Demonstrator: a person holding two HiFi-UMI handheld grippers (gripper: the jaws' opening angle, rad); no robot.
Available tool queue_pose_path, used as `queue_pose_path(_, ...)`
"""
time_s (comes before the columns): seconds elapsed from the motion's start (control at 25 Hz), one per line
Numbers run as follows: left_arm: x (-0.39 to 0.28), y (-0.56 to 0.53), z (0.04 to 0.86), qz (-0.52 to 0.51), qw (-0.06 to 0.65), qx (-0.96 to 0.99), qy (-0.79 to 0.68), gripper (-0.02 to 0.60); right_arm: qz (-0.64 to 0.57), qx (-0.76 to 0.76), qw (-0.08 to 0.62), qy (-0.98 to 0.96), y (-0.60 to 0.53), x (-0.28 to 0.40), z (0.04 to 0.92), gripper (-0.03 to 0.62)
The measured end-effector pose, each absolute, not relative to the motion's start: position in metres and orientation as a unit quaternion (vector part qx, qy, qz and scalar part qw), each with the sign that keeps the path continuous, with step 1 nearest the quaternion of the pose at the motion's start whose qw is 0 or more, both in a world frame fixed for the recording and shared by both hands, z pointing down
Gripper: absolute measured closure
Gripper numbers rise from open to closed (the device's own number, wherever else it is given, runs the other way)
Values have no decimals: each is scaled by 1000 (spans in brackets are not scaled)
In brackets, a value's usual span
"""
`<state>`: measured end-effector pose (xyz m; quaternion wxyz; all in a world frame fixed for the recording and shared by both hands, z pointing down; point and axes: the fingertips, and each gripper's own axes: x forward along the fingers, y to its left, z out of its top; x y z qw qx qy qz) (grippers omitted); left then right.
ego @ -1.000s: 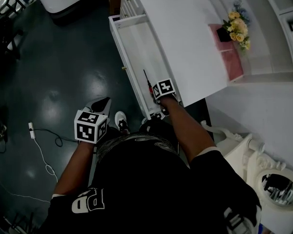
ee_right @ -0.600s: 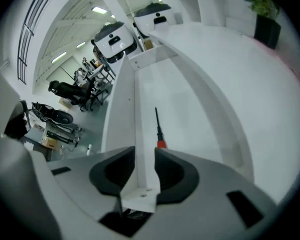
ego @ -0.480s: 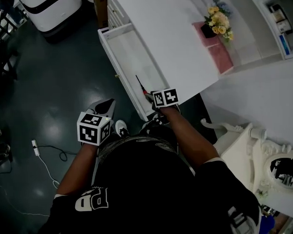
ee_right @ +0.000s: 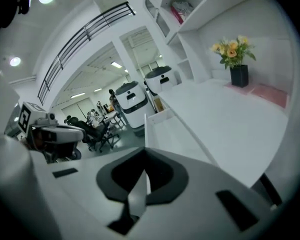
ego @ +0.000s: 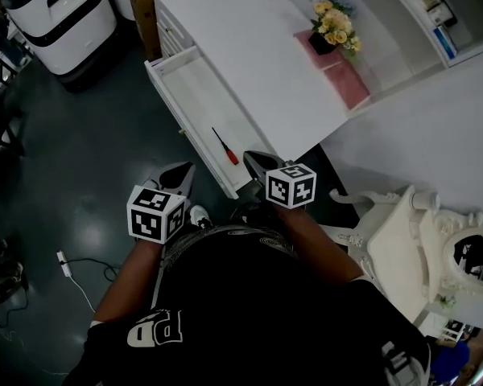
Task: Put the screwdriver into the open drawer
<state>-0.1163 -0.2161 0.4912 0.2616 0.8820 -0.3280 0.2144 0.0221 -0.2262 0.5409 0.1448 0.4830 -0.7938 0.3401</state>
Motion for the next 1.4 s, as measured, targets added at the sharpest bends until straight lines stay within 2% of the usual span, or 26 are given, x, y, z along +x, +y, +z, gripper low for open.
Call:
queue_pose_path(0.24, -106, -208, 477, 199, 258, 881, -344, 566, 300, 480, 74, -821, -209, 46, 484, 585)
queue_pose_path(0.48, -86, -188, 471, 191, 279, 871, -357, 566, 246, 470, 97, -842, -176, 71, 460, 585)
queue_pose_path(0.64, -61, -166, 462, 196, 268, 873, -357, 566, 226, 462, 116, -850, -144, 88, 457, 585)
queue_pose_path(0.96, -13, -109, 449, 193, 256, 876, -361, 566, 233, 448, 106, -857, -82, 126, 456, 585)
queue_pose_path(1.4, -22, -55, 449, 197, 249, 851, -419, 566, 219, 438, 108, -865, -29, 148, 462, 585)
